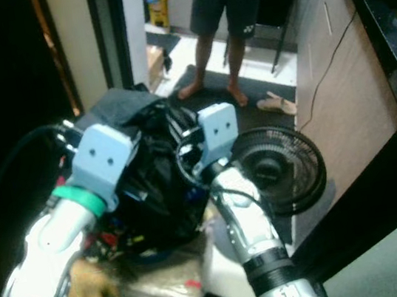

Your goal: Clothes washing

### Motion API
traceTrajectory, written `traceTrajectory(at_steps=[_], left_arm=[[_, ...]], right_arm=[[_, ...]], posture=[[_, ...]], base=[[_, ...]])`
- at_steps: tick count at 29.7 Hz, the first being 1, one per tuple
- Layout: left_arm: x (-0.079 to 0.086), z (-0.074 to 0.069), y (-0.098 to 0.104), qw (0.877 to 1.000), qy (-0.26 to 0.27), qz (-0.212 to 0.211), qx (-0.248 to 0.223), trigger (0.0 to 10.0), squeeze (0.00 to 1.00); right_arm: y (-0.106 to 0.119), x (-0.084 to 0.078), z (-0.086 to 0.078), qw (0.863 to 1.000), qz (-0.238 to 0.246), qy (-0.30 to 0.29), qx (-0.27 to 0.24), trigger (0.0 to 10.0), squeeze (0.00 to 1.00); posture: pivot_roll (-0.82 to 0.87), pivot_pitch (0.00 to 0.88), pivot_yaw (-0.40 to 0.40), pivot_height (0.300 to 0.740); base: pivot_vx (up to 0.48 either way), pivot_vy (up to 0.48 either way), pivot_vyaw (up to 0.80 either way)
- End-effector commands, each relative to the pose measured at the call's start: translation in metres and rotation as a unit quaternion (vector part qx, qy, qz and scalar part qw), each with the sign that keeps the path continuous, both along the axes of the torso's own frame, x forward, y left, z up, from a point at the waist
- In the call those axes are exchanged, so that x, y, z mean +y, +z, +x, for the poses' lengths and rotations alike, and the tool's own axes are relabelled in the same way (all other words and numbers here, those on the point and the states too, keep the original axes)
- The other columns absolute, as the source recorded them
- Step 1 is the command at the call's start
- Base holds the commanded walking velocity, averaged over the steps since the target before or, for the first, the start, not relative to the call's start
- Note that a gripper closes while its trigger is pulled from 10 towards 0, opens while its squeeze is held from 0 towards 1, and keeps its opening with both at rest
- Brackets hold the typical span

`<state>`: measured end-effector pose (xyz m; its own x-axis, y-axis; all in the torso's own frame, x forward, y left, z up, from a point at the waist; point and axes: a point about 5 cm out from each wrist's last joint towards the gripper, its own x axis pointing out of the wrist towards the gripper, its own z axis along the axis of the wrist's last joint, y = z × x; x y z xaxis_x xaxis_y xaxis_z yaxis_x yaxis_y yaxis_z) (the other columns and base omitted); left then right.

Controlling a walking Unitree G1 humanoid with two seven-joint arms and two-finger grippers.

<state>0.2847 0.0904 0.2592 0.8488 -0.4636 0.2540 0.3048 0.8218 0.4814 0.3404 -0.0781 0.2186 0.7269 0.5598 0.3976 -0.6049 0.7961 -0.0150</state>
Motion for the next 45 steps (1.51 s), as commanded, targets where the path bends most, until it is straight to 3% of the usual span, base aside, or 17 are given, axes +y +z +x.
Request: traceTrajectory(at_steps=[1, 2, 3, 4, 8, 13, 16, 22, 23, 24, 25, 28, 33, 40, 45], left_arm=[[-0.007, -0.006, -0.001, 1.000, -0.021, -0.002, 0.004, 10.0, 0.00], [-0.007, -0.007, 0.000, 1.000, -0.022, -0.003, 0.005, 10.0, 0.00], [-0.007, -0.007, 0.000, 1.000, -0.022, -0.003, 0.005, 10.0, 0.00], [-0.007, -0.007, 0.000, 1.000, -0.022, -0.004, 0.005, 10.0, 0.00], [-0.008, -0.007, 0.000, 1.000, -0.022, -0.006, 0.005, 10.0, 0.00], [-0.009, -0.007, 0.001, 1.000, -0.025, -0.009, 0.009, 10.0, 0.00], [-0.010, -0.007, 0.001, 1.000, -0.027, -0.009, 0.010, 10.0, 0.00], [-0.010, -0.006, 0.002, 0.999, -0.028, -0.012, 0.011, 10.0, 0.00], [-0.010, -0.006, 0.002, 0.999, -0.028, -0.012, 0.012, 10.0, 0.00], [-0.010, -0.006, 0.002, 0.999, -0.028, -0.013, 0.013, 10.0, 0.00], [-0.011, -0.006, 0.002, 0.999, -0.028, -0.013, 0.013, 10.0, 0.00], [-0.011, -0.005, 0.002, 0.999, -0.027, -0.013, 0.013, 10.0, 0.00], [-0.010, -0.005, 0.003, 1.000, -0.021, -0.016, 0.012, 10.0, 0.00], [-0.008, -0.005, 0.002, 1.000, -0.016, -0.015, 0.015, 10.0, 0.00], [-0.009, -0.004, 0.001, 1.000, -0.013, -0.016, 0.017, 10.0, 0.00]], right_arm=[[-0.006, 0.006, -0.010, 0.996, -0.009, 0.082, 0.024, 10.0, 0.00], [-0.007, 0.006, -0.015, 0.994, -0.020, 0.108, 0.028, 10.0, 0.25], [-0.007, 0.006, -0.015, 0.994, -0.020, 0.108, 0.028, 10.0, 0.25], [-0.010, 0.003, -0.017, 0.992, -0.032, 0.118, 0.034, 10.0, 1.00], [-0.017, -0.001, -0.019, 0.989, -0.042, 0.132, 0.051, 10.0, 1.00], [-0.051, -0.008, -0.035, 0.970, -0.119, 0.182, 0.107, 10.0, 1.00], [-0.061, -0.016, -0.034, 0.968, -0.156, 0.164, 0.109, 10.0, 1.00], [-0.063, -0.025, -0.025, 0.969, -0.163, 0.139, 0.124, 10.0, 1.00], [-0.060, -0.022, -0.022, 0.969, -0.157, 0.144, 0.123, 10.0, 0.40], [-0.058, -0.020, -0.020, 0.969, -0.154, 0.148, 0.122, 10.0, 0.40], [-0.056, -0.014, -0.020, 0.967, -0.153, 0.163, 0.118, 10.0, 0.00], [-0.052, 0.002, -0.020, 0.963, -0.166, 0.188, 0.099, 10.0, 0.00], [-0.040, 0.018, -0.006, 0.972, -0.169, 0.149, 0.063, 10.0, 0.00], [-0.036, 0.033, 0.003, 0.975, -0.166, 0.134, 0.058, 10.0, 0.00], [-0.039, 0.043, 0.021, 0.973, -0.225, 0.026, 0.049, 10.0, 0.00]], posture=[[0.14, 0.100, -0.035, 0.740], [0.14, 0.101, -0.037, 0.740], [0.14, 0.101, -0.037, 0.740], [0.14, 0.101, -0.039, 0.740], [0.14, 0.101, -0.039, 0.740], [0.14, 0.105, -0.036, 0.740], [0.14, 0.107, -0.035, 0.740], [0.14, 0.110, -0.033, 0.740], [0.14, 0.110, -0.033, 0.740], [0.14, 0.110, -0.033, 0.740], [0.14, 0.110, -0.031, 0.740], [0.14, 0.110, -0.035, 0.740], [0.16, 0.109, -0.041, 0.740], [0.16, 0.109, -0.041, 0.740], [0.16, 0.109, -0.045, 0.740]], base=[[0.000, 0.000, 0.00], [0.000, 0.000, 0.00], [0.000, 0.000, 0.00], [0.000, 0.000, 0.00], [0.000, 0.000, 0.00], [0.000, 0.000, 0.00], [0.000, 0.000, 0.00], [0.000, 0.000, 0.00], [0.000, 0.000, 0.00], [0.000, 0.000, 0.00], [0.000, 0.000, 0.00], [0.000, 0.000, 0.00], [0.000, 0.000, 0.00], [0.000, 0.000, 0.00], [0.000, 0.000, 0.00]])
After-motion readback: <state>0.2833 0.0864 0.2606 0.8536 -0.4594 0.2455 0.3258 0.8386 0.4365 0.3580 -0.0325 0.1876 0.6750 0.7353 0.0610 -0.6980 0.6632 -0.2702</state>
